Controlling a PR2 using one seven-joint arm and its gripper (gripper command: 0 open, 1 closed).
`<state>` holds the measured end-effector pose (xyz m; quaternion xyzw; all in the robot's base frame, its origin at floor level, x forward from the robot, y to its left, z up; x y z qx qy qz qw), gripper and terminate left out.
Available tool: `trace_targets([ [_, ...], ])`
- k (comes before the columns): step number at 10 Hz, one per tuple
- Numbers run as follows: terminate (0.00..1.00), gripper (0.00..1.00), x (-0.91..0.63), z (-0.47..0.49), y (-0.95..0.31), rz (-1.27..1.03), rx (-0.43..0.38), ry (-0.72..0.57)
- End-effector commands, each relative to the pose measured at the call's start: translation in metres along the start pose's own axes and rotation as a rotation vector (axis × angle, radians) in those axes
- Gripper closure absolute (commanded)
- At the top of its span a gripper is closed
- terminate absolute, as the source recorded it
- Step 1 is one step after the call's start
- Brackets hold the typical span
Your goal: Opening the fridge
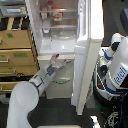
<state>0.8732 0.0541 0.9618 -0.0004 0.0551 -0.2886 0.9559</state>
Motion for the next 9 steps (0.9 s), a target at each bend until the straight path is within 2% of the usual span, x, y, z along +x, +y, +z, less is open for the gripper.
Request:
trace_targets([
  [1, 0.0, 0.0, -0.005, 0.338, -0.614, -0.476, 0.107, -0.075],
  [4, 0.0, 0.0, -0.04, 0.347, -0.696, -0.531, 0.158, -0.072],
  [5, 0.0, 0.0, -0.061, 0.352, -0.754, -0.571, 0.125, -0.077],
  [7, 0.0, 0.0, -0.094, 0.352, -0.793, -0.671, 0.118, -0.099],
  [9, 0.0, 0.0, -0.106, 0.334, -0.768, -0.696, 0.141, -0.095],
])
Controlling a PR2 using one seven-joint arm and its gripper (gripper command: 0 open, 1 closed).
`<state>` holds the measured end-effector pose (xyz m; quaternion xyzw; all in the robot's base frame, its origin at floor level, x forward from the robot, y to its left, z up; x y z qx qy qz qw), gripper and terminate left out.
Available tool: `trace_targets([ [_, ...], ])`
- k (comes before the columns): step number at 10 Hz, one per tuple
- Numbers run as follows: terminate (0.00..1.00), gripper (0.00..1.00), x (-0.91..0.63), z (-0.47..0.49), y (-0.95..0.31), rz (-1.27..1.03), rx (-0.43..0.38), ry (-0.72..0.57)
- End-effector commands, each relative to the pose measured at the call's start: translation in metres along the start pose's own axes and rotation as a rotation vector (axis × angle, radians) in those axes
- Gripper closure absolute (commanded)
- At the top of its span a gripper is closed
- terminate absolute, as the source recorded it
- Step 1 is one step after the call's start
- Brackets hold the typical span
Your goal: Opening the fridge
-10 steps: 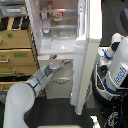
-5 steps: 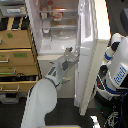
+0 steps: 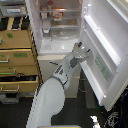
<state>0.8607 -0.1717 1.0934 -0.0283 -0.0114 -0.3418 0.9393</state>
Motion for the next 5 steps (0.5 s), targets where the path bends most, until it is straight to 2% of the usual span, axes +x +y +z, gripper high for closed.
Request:
trace_targets([
  [1, 0.0, 0.0, -0.11, 0.19, -0.519, -0.551, 0.101, 0.064],
  [3, 0.0, 0.0, -0.138, 0.131, -0.353, -0.427, 0.122, 0.065],
  [4, 0.0, 0.0, -0.192, 0.073, -0.234, -0.309, 0.093, 0.116],
  [5, 0.0, 0.0, -0.225, 0.044, -0.177, -0.253, 0.095, 0.139],
])
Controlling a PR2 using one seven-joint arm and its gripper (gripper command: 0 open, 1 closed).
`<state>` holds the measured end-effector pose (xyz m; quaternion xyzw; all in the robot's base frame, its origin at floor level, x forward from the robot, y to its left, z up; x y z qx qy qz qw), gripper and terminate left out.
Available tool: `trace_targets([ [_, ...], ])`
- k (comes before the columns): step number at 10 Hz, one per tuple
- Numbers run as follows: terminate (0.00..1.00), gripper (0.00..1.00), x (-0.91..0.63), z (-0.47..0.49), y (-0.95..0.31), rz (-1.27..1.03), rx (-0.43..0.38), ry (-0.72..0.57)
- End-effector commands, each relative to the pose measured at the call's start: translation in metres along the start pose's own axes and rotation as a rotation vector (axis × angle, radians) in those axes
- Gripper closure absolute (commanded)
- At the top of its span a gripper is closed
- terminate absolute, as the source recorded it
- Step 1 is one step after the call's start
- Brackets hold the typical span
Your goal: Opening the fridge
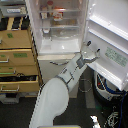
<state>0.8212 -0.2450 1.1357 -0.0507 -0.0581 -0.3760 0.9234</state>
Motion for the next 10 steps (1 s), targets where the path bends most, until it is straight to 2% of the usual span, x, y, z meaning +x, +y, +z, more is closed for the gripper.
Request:
trace_targets([
  [1, 0.0, 0.0, -0.282, 0.01, -0.057, -0.113, 0.072, 0.263],
  [2, 0.0, 0.0, -0.376, -0.004, 0.036, 0.016, 0.049, 0.232],
  [5, 0.0, 0.0, -0.472, -0.012, 0.104, 0.155, 0.007, 0.129],
  [6, 0.0, 0.0, -0.521, -0.014, 0.146, 0.255, -0.022, 0.012],
  [10, 0.0, 0.0, -0.612, -0.058, 0.204, 0.303, 0.01, 0.007],
])
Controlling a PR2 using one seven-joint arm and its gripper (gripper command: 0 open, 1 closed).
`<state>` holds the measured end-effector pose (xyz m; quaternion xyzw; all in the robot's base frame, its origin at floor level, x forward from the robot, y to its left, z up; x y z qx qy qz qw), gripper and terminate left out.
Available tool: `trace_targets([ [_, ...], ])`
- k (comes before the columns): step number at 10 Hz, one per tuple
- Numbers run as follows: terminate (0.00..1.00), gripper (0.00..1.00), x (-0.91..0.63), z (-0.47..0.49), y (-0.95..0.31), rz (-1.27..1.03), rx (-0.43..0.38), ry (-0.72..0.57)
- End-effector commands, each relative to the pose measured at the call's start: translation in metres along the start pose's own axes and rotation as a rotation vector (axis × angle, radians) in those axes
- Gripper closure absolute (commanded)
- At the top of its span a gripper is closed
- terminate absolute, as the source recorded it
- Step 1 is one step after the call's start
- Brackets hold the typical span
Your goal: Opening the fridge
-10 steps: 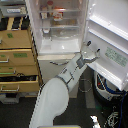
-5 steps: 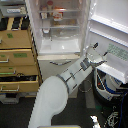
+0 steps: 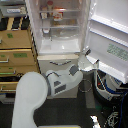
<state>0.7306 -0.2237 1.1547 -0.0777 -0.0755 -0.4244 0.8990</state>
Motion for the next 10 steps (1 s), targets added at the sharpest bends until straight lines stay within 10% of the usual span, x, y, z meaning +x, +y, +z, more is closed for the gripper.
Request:
trace_targets([
  [1, 0.0, 0.0, -0.598, -0.054, 0.206, 0.427, 0.058, 0.047],
  [9, 0.0, 0.0, -0.772, -0.106, 0.211, 0.561, 0.093, 0.038],
  [10, 1.0, 0.0, -0.774, -0.111, 0.208, 0.563, 0.102, 0.052],
])
